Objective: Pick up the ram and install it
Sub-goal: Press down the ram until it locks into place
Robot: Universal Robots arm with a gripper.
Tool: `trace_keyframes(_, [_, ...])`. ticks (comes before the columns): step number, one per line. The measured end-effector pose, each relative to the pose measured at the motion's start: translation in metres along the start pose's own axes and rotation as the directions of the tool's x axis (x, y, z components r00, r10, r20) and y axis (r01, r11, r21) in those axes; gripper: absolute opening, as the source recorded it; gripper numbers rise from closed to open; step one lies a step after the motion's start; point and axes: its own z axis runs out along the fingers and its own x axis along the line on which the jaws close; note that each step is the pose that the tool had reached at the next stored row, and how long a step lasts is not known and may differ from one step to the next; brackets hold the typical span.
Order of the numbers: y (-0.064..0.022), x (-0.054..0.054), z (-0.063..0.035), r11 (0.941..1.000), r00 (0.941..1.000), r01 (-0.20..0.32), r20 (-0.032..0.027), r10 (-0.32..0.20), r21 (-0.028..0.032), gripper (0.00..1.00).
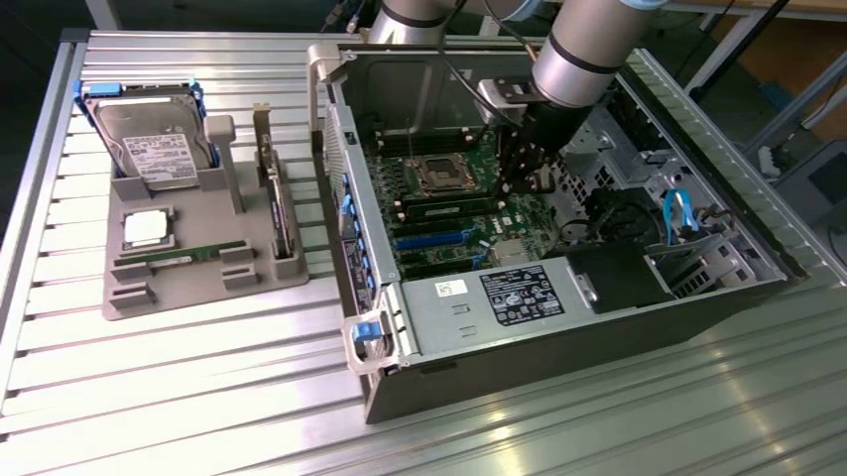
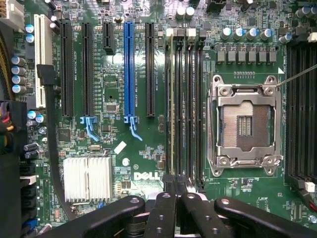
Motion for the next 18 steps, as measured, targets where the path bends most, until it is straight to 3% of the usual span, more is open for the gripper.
trace_keyframes(18, [-0.0002,0.0001,0.0047,1.0000,1.0000,0.000,-0.0001,0.000,0.0000,0.10])
